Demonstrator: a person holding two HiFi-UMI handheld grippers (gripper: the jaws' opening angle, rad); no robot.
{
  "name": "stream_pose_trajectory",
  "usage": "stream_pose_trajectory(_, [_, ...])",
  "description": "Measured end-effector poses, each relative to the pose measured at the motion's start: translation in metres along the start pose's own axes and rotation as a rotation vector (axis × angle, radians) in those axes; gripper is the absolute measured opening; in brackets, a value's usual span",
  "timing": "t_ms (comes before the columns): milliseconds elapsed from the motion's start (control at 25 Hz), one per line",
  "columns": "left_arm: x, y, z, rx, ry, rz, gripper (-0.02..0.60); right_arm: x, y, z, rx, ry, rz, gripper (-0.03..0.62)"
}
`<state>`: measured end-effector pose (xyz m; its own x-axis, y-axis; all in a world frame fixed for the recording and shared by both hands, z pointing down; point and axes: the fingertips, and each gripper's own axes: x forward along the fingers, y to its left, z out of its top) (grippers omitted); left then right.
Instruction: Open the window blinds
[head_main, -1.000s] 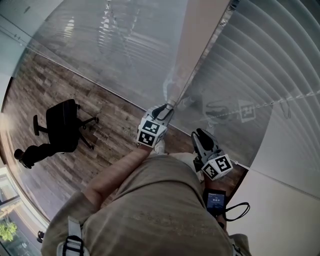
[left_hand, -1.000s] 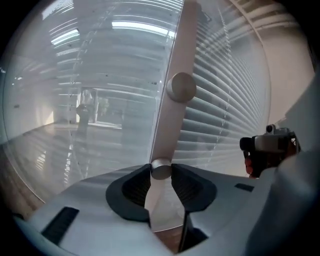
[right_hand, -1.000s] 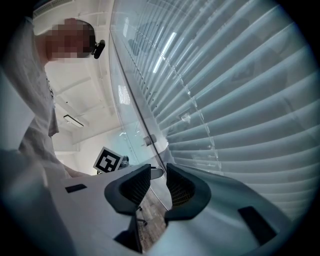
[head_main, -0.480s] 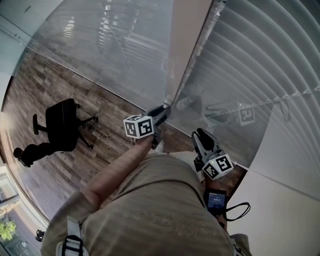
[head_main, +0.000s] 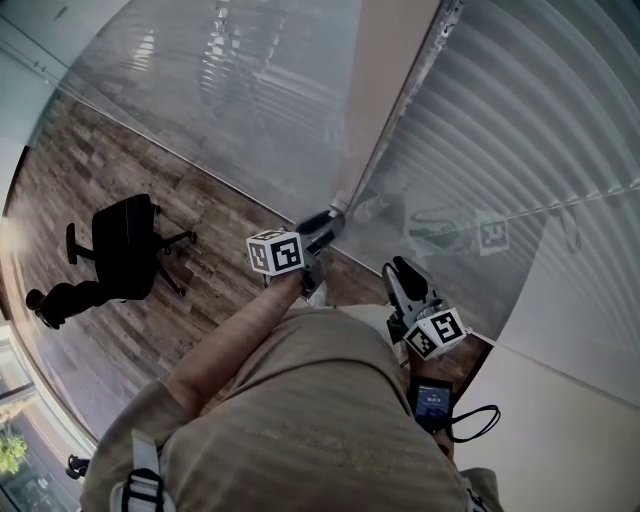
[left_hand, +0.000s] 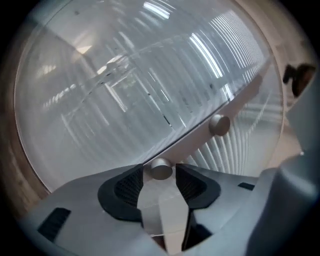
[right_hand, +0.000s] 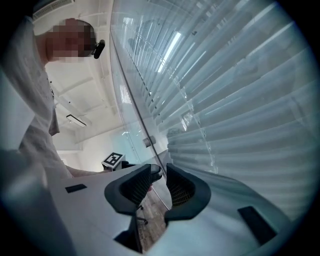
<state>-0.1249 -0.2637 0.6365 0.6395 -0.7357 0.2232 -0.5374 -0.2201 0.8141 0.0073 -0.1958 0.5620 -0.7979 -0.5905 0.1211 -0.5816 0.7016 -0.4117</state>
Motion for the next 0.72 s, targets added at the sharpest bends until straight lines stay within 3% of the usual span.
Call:
stream_pose_trajectory(40, [-0.001, 0.001, -0.003, 0.117, 0.038, 0.044, 0.209, 0.000, 0.000, -0.001, 0.002, -0.001, 0.000, 0.103])
stream_pose_trajectory(160, [-0.003, 0.001, -0.009, 0.465, 0.123, 0.172, 0.219, -0.002, -0.002, -0.003, 0.007, -0.002, -0.004, 0.103])
stream_pose_trajectory(280, [-0.008, -0.002, -0.008, 0.671, 0.140, 0.256, 0.218, -0.008, -0.002, -0.003, 0.010, -0.004, -0.012, 0.103])
stream_pose_trajectory(480, [0.001, -0.004, -0.002, 0.812, 0.141, 0.306, 0.214, -0.009, -0.012, 0.002, 0.010, -0.004, -0.015, 0.103])
stream_pose_trajectory(640, [-0.004, -0.009, 0.000, 0.793, 0.143, 0.322, 0.141, -0.014, -0.007, 0.014, 0.003, -0.002, -0.013, 0.103])
stream_pose_trajectory(720, [-0.005, -0.012, 0.000, 0.775, 0.136, 0.326, 0.140, -0.018, -0.006, 0.017, 0.000, -0.001, -0.010, 0.103])
